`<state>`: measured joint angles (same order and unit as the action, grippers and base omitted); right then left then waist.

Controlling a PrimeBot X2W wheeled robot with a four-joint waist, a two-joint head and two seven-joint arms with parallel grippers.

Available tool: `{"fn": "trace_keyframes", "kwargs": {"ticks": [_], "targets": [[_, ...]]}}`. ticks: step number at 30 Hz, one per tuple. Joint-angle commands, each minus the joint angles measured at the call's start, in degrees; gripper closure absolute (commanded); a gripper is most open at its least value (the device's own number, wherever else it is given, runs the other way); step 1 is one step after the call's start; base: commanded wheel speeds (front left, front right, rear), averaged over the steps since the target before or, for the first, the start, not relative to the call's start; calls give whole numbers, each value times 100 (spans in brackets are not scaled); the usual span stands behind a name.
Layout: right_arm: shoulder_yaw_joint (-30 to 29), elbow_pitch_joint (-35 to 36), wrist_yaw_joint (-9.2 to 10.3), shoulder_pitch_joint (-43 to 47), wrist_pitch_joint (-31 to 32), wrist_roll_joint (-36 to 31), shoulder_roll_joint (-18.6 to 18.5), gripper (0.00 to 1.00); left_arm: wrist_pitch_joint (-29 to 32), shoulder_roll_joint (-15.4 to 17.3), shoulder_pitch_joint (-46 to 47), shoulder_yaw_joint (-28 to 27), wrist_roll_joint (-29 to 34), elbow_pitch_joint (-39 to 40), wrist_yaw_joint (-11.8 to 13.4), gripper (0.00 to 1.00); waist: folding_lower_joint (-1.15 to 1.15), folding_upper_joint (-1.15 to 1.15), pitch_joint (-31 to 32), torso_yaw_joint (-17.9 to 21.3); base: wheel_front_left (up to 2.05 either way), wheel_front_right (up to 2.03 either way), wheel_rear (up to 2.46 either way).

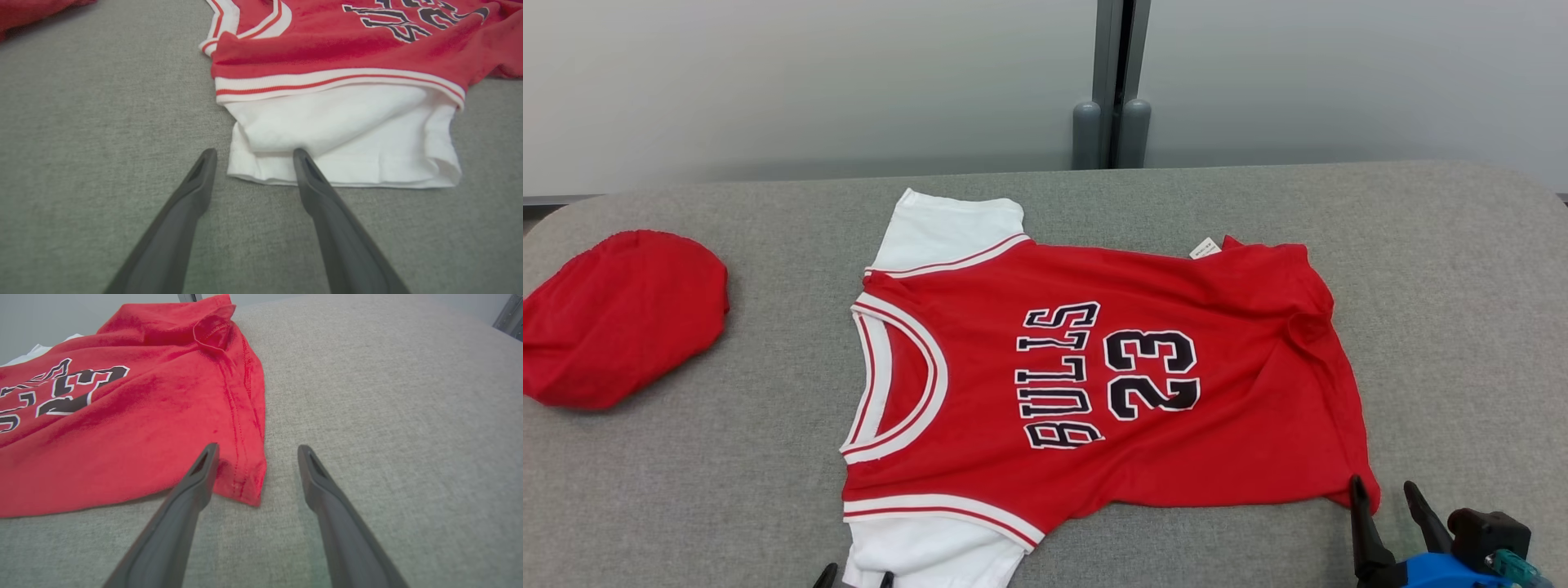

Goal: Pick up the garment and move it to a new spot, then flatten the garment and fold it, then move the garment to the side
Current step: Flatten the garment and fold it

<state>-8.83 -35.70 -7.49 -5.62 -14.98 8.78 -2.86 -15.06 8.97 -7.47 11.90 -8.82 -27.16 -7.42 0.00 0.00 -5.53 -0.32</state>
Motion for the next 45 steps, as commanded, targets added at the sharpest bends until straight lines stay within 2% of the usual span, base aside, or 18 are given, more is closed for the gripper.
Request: {"fn": "trace_keyframes", "kwargs": {"ticks": [1,13,20,26,27,28,29,34,45], "targets": [[10,-11,-1,-37,-30,39,-8,0,-15,26,97,-8,12,-26,-10,0,0,0,-16,12,0,0,0],[85,-209,-1,-163,-31,190,-8,0,-15,-45,405,221,-148,-275,-10,0,0,0,-92,22,0,0,0],[190,-709,-1,-420,-23,282,-8,0,-1,-72,623,330,-255,-532,-11,0,0,0,-157,40,0,0,0],[602,-1115,-9,-649,10,590,27,0,20,-153,752,569,-515,-846,-11,2,0,0,-201,22,0,0,0],[702,-1157,-9,-667,12,669,35,13,23,-166,765,611,-574,-897,-11,51,0,0,-203,17,0,0,0],[801,-1157,-11,-689,16,751,44,68,26,-175,788,674,-639,-944,-11,66,0,0,-200,14,0,0,0],[852,-1131,-11,-703,16,809,42,100,27,-185,810,734,-710,-972,-12,100,0,0,-196,14,0,0,0],[946,-739,-6,-683,-17,942,-1,100,15,-151,908,897,-1055,-809,-12,100,0,0,-157,16,0,0,0],[792,757,-2,-558,-19,732,-46,100,-10,-16,1226,752,-1532,649,-11,100,0,0,-169,6,0,0,0]]}}
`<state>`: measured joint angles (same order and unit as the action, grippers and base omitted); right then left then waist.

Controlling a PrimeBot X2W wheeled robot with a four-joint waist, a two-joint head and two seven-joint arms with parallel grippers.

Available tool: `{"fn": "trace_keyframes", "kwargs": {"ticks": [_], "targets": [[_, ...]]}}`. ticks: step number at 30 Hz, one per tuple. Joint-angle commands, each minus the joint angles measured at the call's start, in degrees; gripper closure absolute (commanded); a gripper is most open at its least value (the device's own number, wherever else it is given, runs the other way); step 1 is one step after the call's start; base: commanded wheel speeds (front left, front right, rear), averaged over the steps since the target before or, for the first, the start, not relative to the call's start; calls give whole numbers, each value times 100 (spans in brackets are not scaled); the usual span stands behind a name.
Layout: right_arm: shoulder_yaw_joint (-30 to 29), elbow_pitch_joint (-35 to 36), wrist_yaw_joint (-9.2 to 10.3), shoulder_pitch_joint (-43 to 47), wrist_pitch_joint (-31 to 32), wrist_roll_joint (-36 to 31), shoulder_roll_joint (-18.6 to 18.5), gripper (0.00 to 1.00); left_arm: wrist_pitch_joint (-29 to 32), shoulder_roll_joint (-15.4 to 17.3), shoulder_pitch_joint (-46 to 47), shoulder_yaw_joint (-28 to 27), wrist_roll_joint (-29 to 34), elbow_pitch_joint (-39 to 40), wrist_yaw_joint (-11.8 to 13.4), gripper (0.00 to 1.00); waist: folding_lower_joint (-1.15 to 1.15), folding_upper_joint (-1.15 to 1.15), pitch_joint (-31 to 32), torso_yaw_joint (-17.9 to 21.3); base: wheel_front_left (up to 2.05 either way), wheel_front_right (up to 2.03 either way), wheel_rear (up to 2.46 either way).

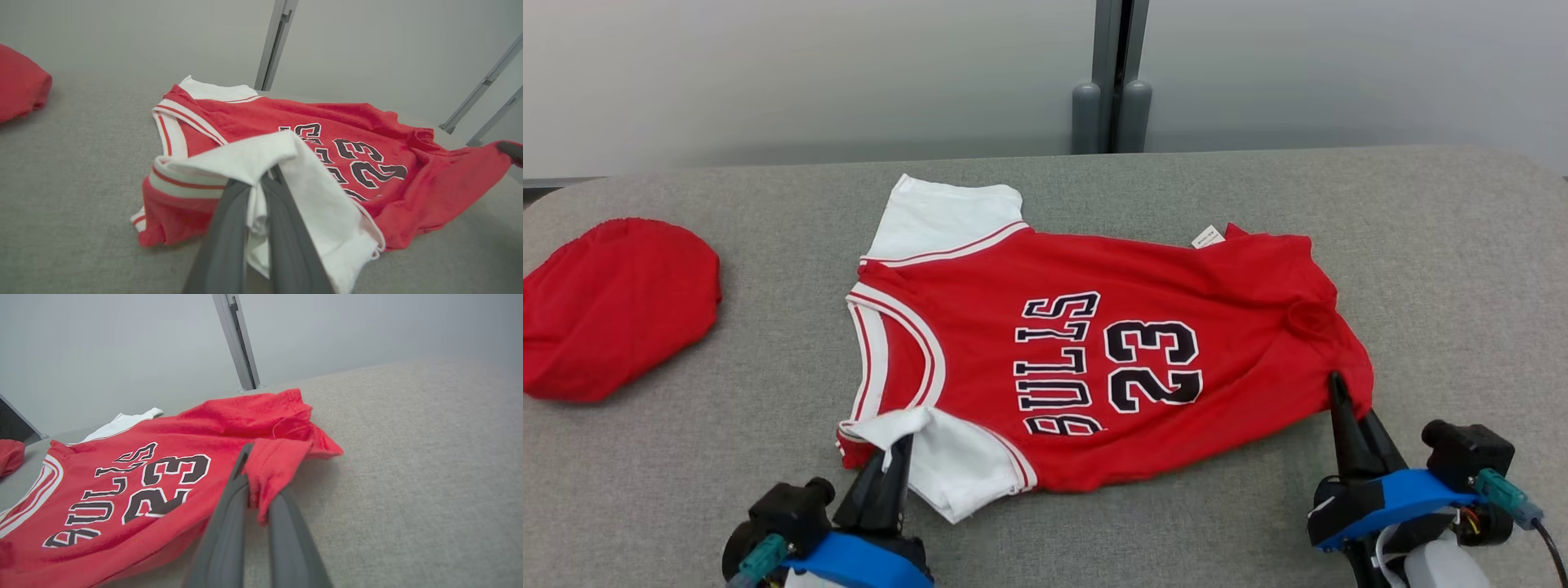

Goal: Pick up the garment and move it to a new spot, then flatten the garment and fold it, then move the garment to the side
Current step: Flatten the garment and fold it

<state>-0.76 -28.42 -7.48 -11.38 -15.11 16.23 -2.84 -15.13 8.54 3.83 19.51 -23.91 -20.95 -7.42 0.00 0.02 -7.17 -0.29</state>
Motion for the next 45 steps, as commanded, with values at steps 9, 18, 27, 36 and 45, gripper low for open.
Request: {"fn": "trace_keyframes", "kwargs": {"ticks": [9,18,27,36,45], "targets": [[431,537,-2,-1028,-6,68,-567,100,15,452,1366,-263,-586,483,-11,100,0,-2,-285,79,0,0,0],[929,-274,-3,-4008,320,427,-927,100,537,895,4439,-330,-1183,-126,-11,100,0,-2,-1326,163,0,0,0],[781,-1446,-3,-6674,667,942,-1144,100,679,873,7435,-103,-1374,-1369,-11,100,0,-2,-2128,187,0,0,0],[856,-2342,-3,-8373,644,1236,-1228,100,415,693,9459,258,-1489,-2447,-11,100,0,-2,-2472,307,0,0,0],[1335,-2687,-3,-8310,383,1590,-1284,100,127,737,9324,811,-1857,-2749,-11,100,0,-2,-2558,261,0,0,0]]}}
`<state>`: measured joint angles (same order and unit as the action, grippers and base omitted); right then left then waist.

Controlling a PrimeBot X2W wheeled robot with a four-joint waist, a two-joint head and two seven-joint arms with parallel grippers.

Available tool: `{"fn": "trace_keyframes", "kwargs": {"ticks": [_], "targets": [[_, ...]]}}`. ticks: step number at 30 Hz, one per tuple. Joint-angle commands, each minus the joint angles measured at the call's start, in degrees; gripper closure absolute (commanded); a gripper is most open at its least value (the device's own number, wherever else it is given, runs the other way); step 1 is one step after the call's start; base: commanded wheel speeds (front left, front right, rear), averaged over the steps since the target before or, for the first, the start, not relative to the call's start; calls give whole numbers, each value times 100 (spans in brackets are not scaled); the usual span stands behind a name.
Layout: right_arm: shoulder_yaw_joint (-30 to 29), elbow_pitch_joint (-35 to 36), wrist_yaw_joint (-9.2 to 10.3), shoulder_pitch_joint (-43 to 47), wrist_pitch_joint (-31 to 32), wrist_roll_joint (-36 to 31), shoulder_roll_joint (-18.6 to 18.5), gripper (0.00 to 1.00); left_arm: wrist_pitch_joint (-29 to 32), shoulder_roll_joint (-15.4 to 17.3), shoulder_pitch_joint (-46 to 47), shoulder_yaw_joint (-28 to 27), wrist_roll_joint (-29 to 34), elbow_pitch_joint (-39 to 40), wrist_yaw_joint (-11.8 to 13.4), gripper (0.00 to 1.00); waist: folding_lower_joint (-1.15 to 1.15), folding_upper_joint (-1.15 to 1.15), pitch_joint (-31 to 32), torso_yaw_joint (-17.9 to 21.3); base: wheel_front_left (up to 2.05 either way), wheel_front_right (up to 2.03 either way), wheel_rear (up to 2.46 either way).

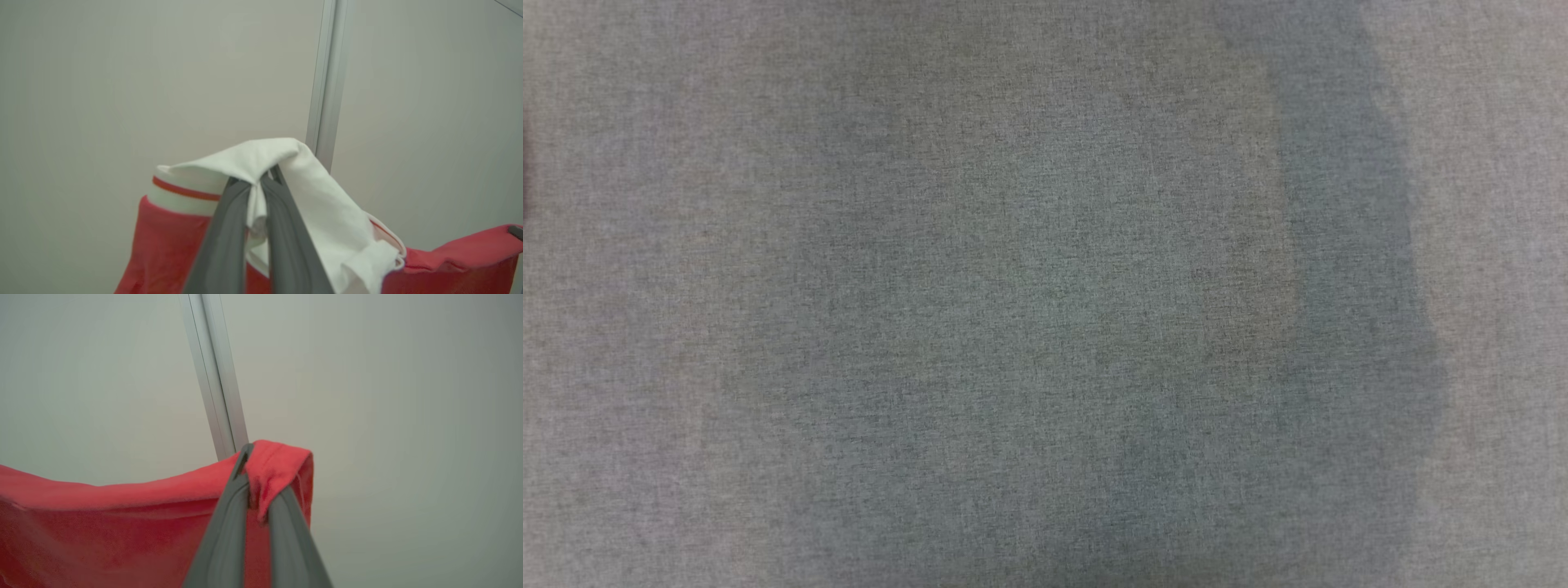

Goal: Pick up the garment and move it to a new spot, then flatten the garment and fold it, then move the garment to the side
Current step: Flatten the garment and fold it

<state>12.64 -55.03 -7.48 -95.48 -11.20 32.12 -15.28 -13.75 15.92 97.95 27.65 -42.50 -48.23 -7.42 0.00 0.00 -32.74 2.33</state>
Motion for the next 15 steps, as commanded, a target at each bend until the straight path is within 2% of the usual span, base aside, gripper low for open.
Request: {"fn": "trace_keyframes", "kwargs": {"ticks": [1,8,11,15], "targets": [[43,-51,-3,230,-47,96,-20,100,-38,20,-261,84,-45,-9,-11,100,0,0,12,-7,0,0,0],[630,70,-3,1505,-309,522,-36,100,-149,304,-1683,194,-473,411,-11,100,0,0,145,-33,0,0,0],[834,260,-3,2262,-356,805,53,100,-147,473,-2550,-116,-463,838,-11,100,0,0,268,-8,0,0,0],[1093,631,-3,3217,-392,1067,22,100,-148,488,-3856,-576,-326,1465,-9,100,0,0,460,19,0,0,0]]}}
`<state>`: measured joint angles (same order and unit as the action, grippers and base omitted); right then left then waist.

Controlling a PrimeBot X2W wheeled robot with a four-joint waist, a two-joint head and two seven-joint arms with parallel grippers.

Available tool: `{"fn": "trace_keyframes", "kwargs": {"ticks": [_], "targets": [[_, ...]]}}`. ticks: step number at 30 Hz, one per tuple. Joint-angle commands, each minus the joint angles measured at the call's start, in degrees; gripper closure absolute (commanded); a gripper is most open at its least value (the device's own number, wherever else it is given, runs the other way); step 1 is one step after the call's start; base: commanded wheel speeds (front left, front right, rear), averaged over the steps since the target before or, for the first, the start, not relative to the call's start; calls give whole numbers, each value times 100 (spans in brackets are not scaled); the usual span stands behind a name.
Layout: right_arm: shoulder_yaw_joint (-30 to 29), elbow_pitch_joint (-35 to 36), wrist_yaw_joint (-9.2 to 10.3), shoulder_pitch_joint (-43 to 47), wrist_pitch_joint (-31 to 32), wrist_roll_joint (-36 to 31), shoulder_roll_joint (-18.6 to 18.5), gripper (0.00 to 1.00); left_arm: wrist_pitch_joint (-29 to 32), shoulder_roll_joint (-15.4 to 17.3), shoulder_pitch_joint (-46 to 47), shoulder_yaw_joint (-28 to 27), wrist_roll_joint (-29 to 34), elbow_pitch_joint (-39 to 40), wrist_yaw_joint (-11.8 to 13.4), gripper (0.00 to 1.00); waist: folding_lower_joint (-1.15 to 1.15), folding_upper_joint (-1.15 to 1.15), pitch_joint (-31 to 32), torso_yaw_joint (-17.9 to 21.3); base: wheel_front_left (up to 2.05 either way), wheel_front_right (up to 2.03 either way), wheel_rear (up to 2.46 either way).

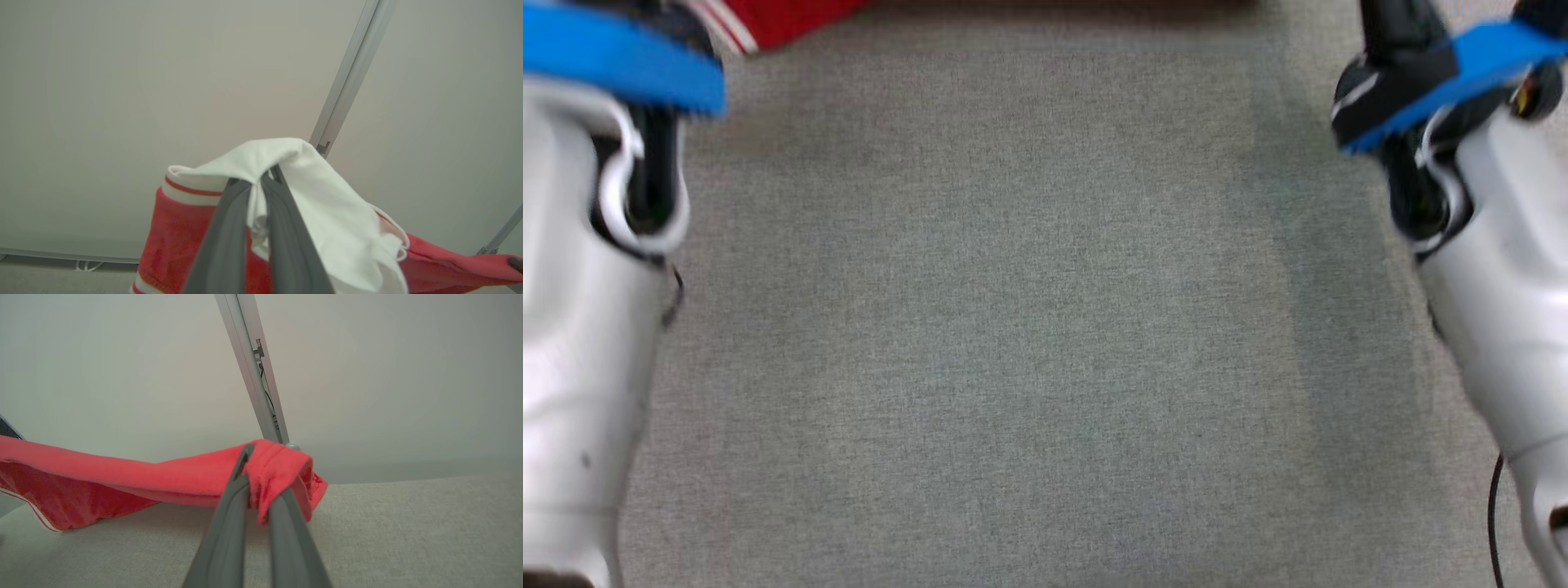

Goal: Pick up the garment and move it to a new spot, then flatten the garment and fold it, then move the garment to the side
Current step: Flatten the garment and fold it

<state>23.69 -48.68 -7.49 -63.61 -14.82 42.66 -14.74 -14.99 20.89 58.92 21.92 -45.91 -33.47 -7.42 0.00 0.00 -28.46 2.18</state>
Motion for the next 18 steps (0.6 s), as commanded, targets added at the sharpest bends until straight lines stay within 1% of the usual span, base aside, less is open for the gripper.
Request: {"fn": "trace_keyframes", "kwargs": {"ticks": [1,4,7,11,15,18], "targets": [[37,92,-2,260,-34,77,-54,100,-25,-36,-269,-127,34,160,8,100,0,0,84,35,0,0,0],[202,373,-2,921,-39,198,-91,100,-25,-96,-1304,-417,198,630,53,100,0,0,256,48,0,0,0],[233,699,-2,1571,-43,314,-148,100,-26,-193,-2229,-631,347,1054,126,100,0,0,460,26,0,0,0],[284,1000,-2,2421,-44,417,-161,100,-25,-309,-3428,-1018,340,1522,253,100,0,0,775,71,0,0,0],[304,1161,-1,3142,-45,472,-220,100,-26,-450,-4446,-1176,381,1899,348,100,0,0,1061,86,0,0,0],[242,1289,-1,3639,-45,501,-285,100,-26,-615,-5079,-1224,390,2113,423,100,0,0,1246,59,0,0,0]]}}
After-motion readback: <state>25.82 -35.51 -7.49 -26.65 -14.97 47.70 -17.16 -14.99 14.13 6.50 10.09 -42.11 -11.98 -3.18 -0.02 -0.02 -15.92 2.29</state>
